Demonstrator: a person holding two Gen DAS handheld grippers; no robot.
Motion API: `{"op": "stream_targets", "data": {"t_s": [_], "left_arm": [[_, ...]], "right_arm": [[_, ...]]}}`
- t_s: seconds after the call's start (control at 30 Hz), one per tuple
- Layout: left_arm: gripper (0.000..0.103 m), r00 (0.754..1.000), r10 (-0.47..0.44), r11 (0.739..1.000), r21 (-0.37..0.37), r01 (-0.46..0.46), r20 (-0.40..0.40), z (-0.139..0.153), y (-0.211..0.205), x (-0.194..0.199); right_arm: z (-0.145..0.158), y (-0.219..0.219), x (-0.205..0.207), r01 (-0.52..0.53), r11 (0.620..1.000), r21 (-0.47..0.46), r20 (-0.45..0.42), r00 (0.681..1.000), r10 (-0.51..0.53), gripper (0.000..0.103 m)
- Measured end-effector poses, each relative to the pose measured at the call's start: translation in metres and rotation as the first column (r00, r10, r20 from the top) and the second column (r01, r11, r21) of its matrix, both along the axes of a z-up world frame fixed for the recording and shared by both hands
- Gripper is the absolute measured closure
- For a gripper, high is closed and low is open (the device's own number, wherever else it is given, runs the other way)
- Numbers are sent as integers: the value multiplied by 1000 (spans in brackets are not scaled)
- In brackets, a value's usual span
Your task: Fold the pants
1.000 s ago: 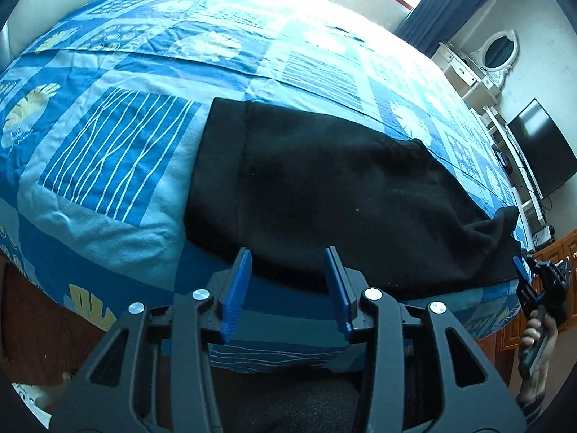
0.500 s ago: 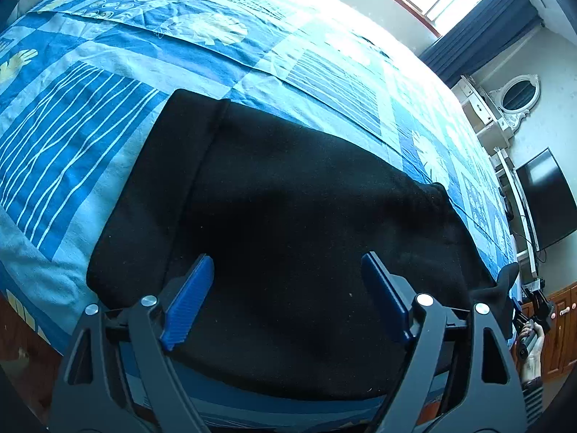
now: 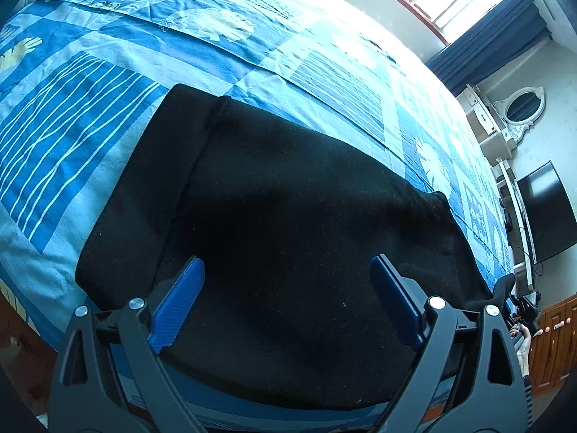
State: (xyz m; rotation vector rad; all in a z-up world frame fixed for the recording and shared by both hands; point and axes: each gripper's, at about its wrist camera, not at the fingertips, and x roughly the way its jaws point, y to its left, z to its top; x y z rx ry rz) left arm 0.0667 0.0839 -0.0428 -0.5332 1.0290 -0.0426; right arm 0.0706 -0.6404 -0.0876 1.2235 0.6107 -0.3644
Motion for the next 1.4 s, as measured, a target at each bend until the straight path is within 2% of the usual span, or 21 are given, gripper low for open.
{"op": "stream_targets", "data": {"t_s": [0.17,0.27,0.37,0.47,0.63,0.7,0.77,0.87,0.97,1.03,1.17,1.27,1.4], "left_arm": [[10,1000,-12,1000,25,12,-8,1,-3,0],[10,1000,-19,999,35,19,-13,1,-5,1],[10,1000,-14,1000,22,14,-12,1,-3,1],[10,1000,-6,1000,5,6,-10,1,-1,0],[10,1000,-13,1000,26,13,-7,1,-4,-1],[10,1000,-20,999,49,21,-8,1,-7,-1],[10,1000,-24,997,67,25,-8,1,-10,-1],[9,1000,-24,997,74,25,-8,1,-11,-1],[8,1000,-13,998,61,14,-10,1,-10,1],[8,1000,-13,998,61,13,-15,1,-10,2],[8,1000,-17,998,65,18,-20,1,-10,2],[8,1000,-15,998,64,16,-17,1,-10,2],[7,1000,-16,997,77,18,-20,1,-12,3]], "right_arm": [[37,-5,-28,0,1000,-9,96,995,1,96],[66,-9,-56,-11,999,-52,138,990,18,96],[74,-18,-93,20,999,-39,157,988,-13,97],[59,-27,-132,56,997,-43,118,992,-51,98],[1,-41,-173,138,990,34,13,990,-138,103],[-8,-45,-183,161,986,52,17,987,-162,103],[-8,-44,-189,153,984,86,72,985,-159,103],[4,-38,-176,90,993,82,99,990,-98,100],[28,-38,-148,12,999,-51,51,999,-9,99],[42,-41,-125,-77,988,-136,23,996,81,99],[49,-46,-71,-277,937,-211,-65,961,269,71],[43,-49,-43,-366,904,-220,-135,930,343,69],[35,-53,-27,-404,891,-206,-171,912,373,68]]}}
